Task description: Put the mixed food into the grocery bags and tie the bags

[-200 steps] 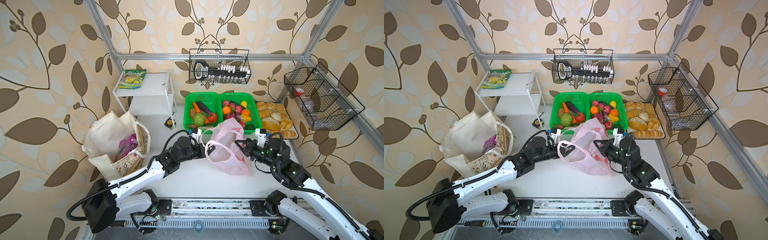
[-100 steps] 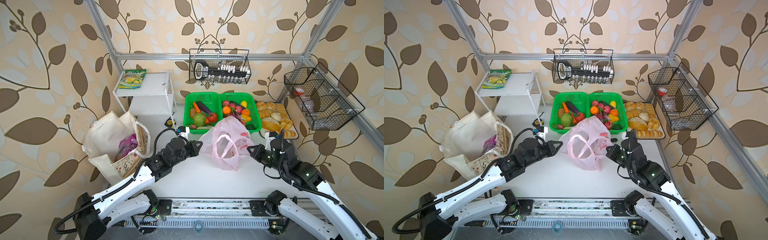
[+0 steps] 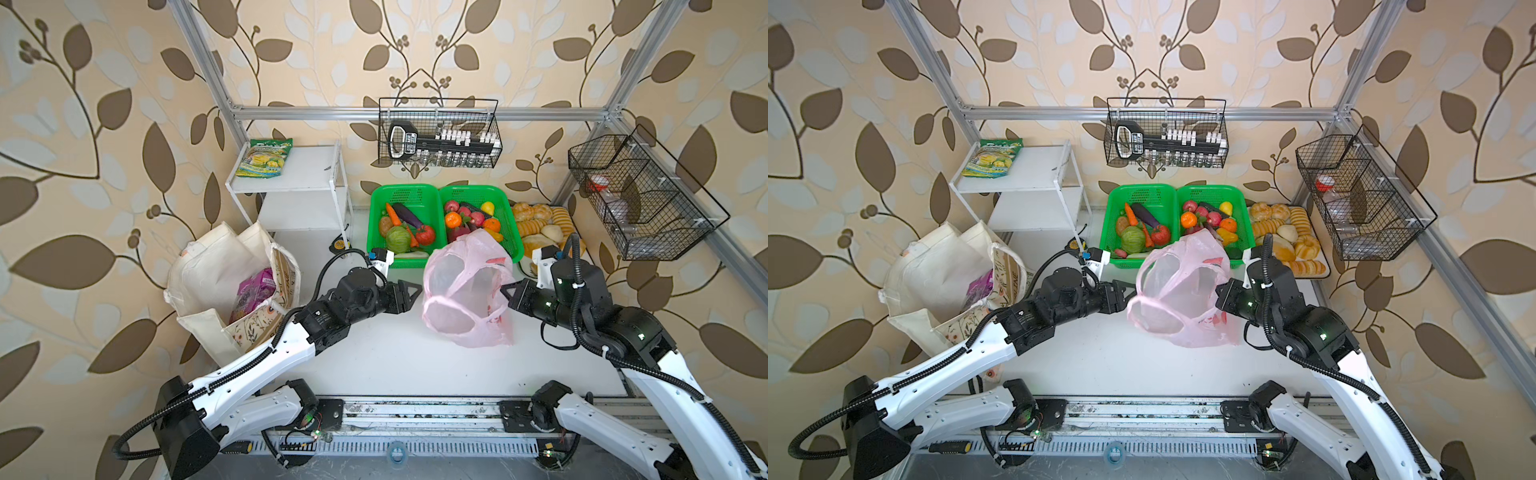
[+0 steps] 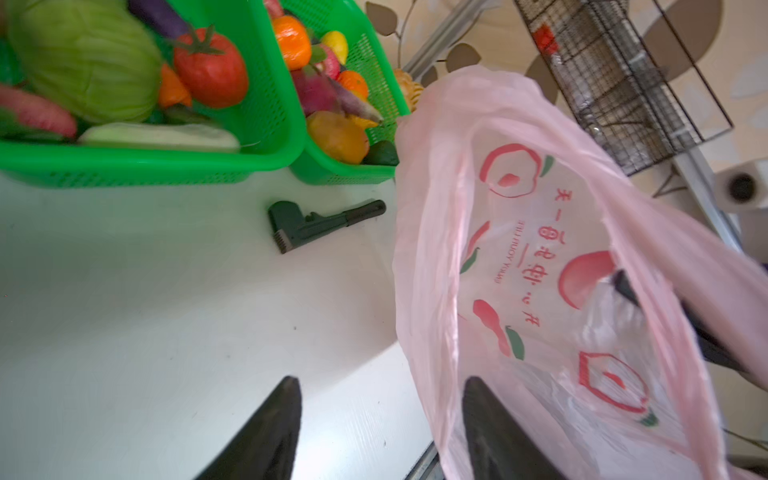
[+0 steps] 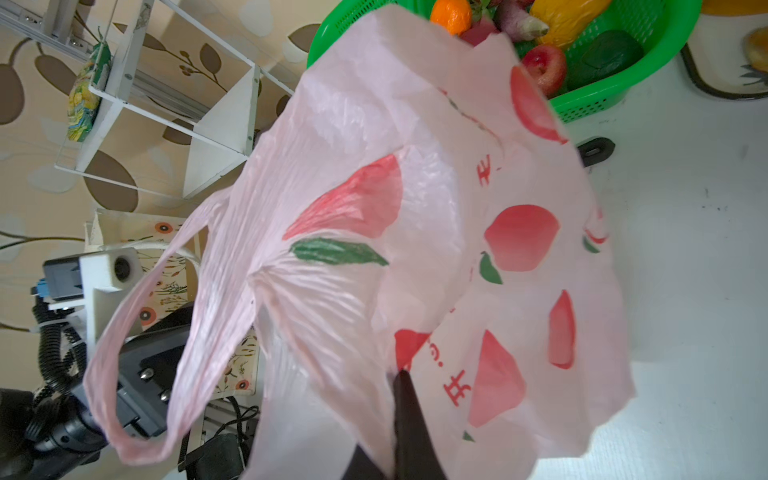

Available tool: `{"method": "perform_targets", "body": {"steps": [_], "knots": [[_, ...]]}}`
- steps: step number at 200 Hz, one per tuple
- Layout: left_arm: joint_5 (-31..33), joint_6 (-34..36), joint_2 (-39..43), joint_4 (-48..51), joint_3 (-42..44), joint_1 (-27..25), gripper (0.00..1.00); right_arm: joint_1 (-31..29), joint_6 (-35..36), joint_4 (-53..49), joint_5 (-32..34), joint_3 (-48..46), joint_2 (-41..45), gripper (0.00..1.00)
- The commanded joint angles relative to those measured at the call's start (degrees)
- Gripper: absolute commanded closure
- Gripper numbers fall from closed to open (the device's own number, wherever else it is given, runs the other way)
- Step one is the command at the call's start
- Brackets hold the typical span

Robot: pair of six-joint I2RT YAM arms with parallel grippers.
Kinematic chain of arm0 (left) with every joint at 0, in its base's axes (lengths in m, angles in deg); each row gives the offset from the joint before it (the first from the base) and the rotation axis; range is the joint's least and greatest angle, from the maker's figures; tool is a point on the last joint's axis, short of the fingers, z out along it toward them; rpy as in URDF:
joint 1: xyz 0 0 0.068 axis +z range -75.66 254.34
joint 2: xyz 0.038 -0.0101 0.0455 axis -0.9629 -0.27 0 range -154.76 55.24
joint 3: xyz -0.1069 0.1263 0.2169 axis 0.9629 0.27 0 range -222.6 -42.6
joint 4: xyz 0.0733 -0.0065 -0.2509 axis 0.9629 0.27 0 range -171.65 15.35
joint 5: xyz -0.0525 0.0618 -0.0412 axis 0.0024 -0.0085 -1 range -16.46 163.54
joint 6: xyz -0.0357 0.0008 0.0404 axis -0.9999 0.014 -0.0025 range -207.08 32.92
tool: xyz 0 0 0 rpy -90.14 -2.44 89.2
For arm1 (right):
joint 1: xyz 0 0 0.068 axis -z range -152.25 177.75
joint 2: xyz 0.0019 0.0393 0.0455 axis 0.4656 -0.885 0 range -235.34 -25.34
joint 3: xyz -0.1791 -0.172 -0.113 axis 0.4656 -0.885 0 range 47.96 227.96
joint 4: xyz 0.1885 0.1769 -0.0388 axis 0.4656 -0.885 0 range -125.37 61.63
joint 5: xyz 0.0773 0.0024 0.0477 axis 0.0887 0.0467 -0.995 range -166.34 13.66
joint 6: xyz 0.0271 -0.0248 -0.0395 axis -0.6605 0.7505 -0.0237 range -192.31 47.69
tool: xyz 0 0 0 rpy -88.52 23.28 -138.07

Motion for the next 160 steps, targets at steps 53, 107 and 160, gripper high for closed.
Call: {"method": "perform_targets", "body": {"steps": [53,107,160], "knots": [[-5.1,43.5,11.6,-4.9,6.3,-1.1,0.15,0.4,2.1,4.3,-5.5,-4.4,-0.3,1.00],[-1.3,64.4,10.7,2.6,4.4,-3.3,0.03,0.6,3.7,5.6,-7.4,-5.7,-1.3,1.00],[3.7,74.8,11.7,4.8,5.1,-3.4,0.03,0.7,4.1,8.3,-8.8,-8.1,-0.8,1.00]]}}
